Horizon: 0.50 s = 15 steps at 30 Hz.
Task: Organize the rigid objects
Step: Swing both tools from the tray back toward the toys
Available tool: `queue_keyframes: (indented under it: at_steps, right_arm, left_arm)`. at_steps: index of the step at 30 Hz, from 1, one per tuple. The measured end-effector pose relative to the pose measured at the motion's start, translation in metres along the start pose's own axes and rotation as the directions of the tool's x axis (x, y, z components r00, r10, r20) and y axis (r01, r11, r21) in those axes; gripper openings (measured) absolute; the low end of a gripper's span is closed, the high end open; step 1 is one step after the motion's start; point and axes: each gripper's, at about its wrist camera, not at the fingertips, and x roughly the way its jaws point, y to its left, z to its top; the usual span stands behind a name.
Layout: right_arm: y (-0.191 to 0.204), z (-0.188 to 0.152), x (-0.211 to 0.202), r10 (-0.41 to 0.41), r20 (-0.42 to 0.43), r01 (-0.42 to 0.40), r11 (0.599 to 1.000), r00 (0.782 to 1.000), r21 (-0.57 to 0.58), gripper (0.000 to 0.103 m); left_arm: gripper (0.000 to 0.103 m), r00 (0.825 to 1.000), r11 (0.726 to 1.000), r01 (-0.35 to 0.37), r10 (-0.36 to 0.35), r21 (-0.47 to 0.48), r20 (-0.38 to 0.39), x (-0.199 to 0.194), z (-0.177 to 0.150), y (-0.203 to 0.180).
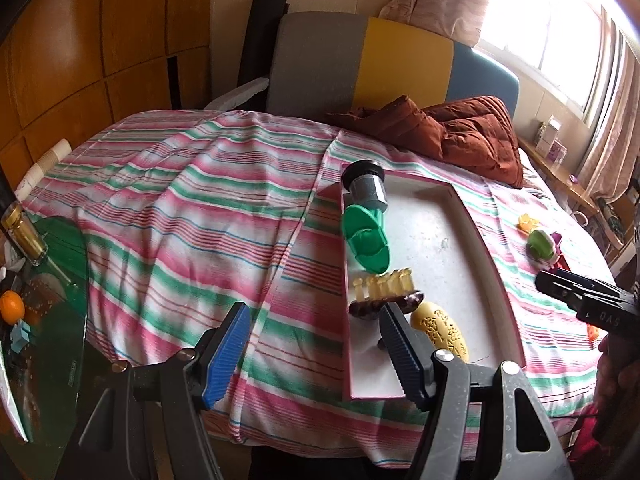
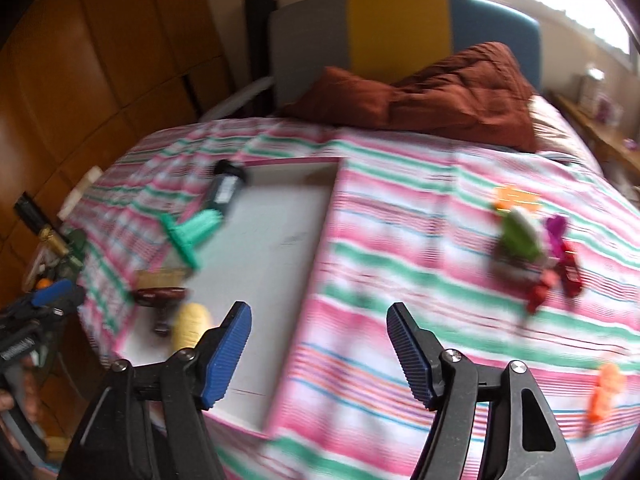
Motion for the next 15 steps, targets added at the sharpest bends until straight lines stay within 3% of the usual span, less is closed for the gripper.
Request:
queue_keyframes:
  at_steps: [10,15]
  right_arm:
    - [-0.123,-0.021,-0.019,-0.225,-0.05,0.23,0.962,0.973,0.148,0.072]
    - [-0.171,-0.036,-0.028,-0.27,-0.039,0.271,0.929,0.962,0.254,0.072]
  left_arm:
    - [0.068,0.992,0.988,0.122,-0.124,0.098,0.019,-0.001,0.03,-0.052]
    - [0.068,0.977,0.962,0.213,-0.212,0.169,-0.022,0.006,0.043,-0.106]
